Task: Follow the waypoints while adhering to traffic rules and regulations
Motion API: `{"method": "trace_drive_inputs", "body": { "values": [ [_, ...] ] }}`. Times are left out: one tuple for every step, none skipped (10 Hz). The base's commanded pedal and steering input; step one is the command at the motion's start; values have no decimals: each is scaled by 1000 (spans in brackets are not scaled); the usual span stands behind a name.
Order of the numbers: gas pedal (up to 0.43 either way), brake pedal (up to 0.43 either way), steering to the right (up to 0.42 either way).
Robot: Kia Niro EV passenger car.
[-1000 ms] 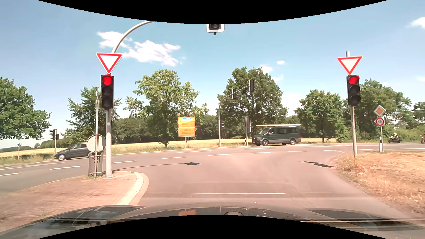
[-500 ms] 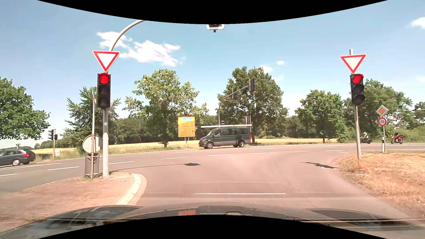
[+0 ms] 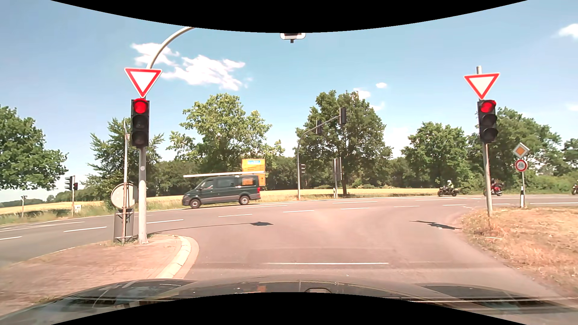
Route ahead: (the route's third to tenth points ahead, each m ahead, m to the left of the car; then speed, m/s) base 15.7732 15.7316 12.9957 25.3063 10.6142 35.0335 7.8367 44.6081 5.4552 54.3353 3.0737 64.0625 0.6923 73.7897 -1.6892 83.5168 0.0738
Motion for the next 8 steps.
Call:
{"method": "trace_drive_inputs", "body": {
  "values": [
    [0, 226, -6],
    [0, 244, -7],
    [0, 268, -7],
    [0, 293, -7],
    [0, 311, -7],
    [0, 329, -7],
    [0, 329, -7],
    [0, 329, -7]
  ]
}}
